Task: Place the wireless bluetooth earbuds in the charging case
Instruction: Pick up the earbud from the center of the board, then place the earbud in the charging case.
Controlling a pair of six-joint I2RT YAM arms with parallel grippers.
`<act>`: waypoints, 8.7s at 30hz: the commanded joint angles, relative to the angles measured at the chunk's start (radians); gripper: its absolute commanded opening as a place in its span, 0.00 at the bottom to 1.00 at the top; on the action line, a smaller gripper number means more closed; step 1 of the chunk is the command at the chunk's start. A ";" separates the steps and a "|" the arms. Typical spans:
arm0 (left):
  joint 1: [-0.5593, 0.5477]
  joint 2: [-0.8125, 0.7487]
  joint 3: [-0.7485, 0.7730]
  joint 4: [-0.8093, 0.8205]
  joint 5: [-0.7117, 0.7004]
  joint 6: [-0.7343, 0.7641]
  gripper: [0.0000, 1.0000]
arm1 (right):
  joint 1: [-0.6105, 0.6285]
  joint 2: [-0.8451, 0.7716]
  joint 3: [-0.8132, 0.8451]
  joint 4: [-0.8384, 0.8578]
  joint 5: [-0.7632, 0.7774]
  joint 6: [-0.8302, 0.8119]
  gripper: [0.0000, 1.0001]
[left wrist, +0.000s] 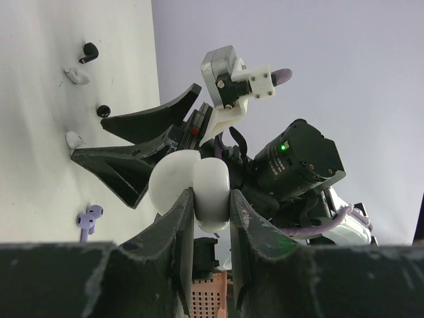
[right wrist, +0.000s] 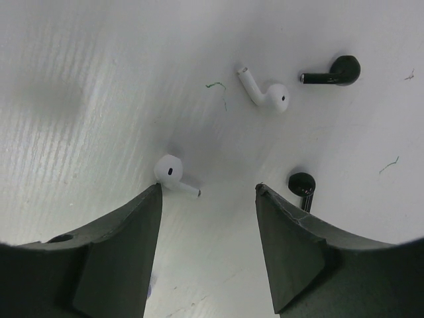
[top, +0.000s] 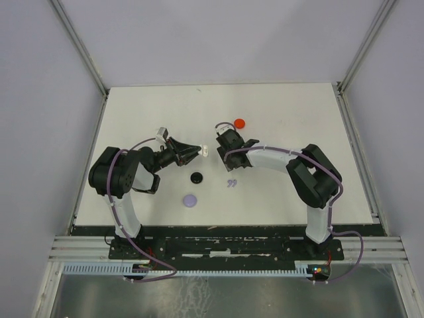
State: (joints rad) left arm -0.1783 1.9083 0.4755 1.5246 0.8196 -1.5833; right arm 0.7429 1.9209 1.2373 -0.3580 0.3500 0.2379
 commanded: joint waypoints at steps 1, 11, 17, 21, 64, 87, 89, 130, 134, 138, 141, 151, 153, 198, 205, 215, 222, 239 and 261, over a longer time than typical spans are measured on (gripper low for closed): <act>0.006 -0.038 -0.003 0.205 0.026 -0.042 0.03 | 0.004 0.024 0.058 0.002 0.031 -0.013 0.67; 0.005 -0.031 0.000 0.205 0.026 -0.040 0.03 | 0.004 0.064 0.105 -0.003 0.032 -0.026 0.66; 0.006 -0.029 0.000 0.204 0.024 -0.041 0.03 | -0.004 0.075 0.121 -0.007 0.033 -0.029 0.66; 0.006 -0.029 0.001 0.205 0.023 -0.039 0.03 | -0.017 0.073 0.121 -0.007 0.036 -0.029 0.66; 0.007 -0.026 -0.007 0.204 0.021 -0.037 0.03 | -0.079 0.030 0.117 -0.033 -0.146 -0.057 0.51; 0.006 -0.026 -0.002 0.204 0.021 -0.040 0.03 | -0.121 0.031 0.102 -0.049 -0.224 -0.025 0.42; 0.006 -0.026 -0.003 0.204 0.021 -0.040 0.03 | -0.123 0.030 0.099 -0.047 -0.232 -0.023 0.41; 0.005 -0.023 -0.005 0.203 0.039 -0.058 0.03 | -0.138 -0.292 -0.132 0.317 -0.264 -0.010 0.07; 0.004 -0.025 -0.005 0.204 0.041 -0.060 0.03 | -0.139 -0.363 -0.175 0.386 -0.289 0.003 0.08; -0.003 -0.031 -0.003 0.203 0.041 -0.063 0.03 | -0.142 -0.413 -0.193 0.412 -0.325 0.007 0.07; -0.010 -0.031 -0.001 0.204 0.041 -0.066 0.03 | -0.143 -0.447 -0.217 0.449 -0.353 0.008 0.07; -0.021 -0.035 0.002 0.203 0.041 -0.072 0.03 | -0.153 -0.516 -0.271 0.537 -0.439 0.011 0.07; -0.022 -0.038 0.003 0.204 0.041 -0.073 0.03 | -0.156 -0.524 -0.277 0.550 -0.459 0.016 0.07; -0.119 0.012 0.084 0.204 0.054 -0.112 0.03 | -0.119 -0.379 -0.648 1.654 -0.767 -0.115 0.02; -0.122 0.008 0.088 0.204 0.049 -0.144 0.03 | -0.100 -0.329 -0.676 1.748 -0.811 -0.148 0.02; -0.125 -0.005 0.092 0.204 0.050 -0.149 0.03 | -0.084 -0.309 -0.680 1.750 -0.823 -0.168 0.02; -0.128 -0.029 0.095 0.204 0.050 -0.159 0.03 | -0.080 -0.304 -0.690 1.749 -0.818 -0.173 0.02; -0.128 -0.077 0.095 0.204 0.052 -0.174 0.03 | -0.080 -0.289 -0.707 1.764 -0.806 -0.181 0.02; -0.128 -0.078 0.110 0.204 0.036 -0.183 0.03 | -0.079 -0.309 -0.742 1.790 -0.775 -0.152 0.31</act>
State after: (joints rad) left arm -0.3035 1.8576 0.5529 1.5249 0.8654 -1.7306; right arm 0.6594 1.6302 0.5060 1.3842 -0.4248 0.0605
